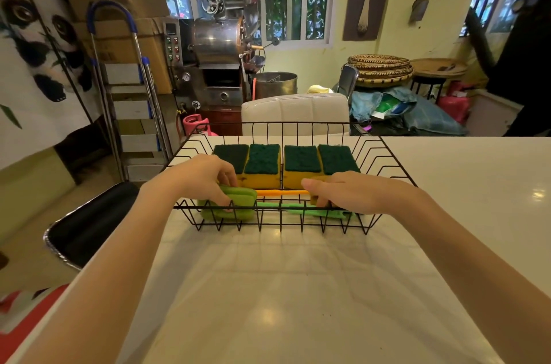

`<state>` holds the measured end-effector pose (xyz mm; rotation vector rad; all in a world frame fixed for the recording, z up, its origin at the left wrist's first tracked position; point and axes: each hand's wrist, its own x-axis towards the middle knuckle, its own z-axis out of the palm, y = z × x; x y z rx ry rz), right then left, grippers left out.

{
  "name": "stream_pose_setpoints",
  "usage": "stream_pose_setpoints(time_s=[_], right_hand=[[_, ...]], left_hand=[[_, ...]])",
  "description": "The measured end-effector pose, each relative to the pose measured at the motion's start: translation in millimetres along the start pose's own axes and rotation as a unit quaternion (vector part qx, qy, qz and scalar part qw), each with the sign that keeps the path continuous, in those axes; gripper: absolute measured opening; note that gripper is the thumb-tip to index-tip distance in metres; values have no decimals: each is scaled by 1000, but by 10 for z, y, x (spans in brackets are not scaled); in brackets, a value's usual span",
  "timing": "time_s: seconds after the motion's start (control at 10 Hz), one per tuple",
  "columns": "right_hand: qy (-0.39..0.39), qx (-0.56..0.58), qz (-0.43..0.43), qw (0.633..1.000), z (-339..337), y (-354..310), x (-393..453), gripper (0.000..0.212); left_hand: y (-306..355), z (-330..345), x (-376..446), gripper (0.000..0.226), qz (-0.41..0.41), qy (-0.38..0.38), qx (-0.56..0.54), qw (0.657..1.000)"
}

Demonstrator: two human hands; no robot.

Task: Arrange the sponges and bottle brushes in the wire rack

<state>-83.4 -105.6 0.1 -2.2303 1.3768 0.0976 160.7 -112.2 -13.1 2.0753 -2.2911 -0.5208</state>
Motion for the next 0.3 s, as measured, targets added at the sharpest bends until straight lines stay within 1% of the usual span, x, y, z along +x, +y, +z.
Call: stream_pose_setpoints(time_s=[0.2,0.3], right_hand=[[-9,-25,-11,1000,-18,10,-13,58],[46,-20,-57,997,-142,28,-113,45]], left_hand=[[-36,-9,-8,41,1,-47,-25,999],[0,-71,-58,46,1,-67,-41,997]])
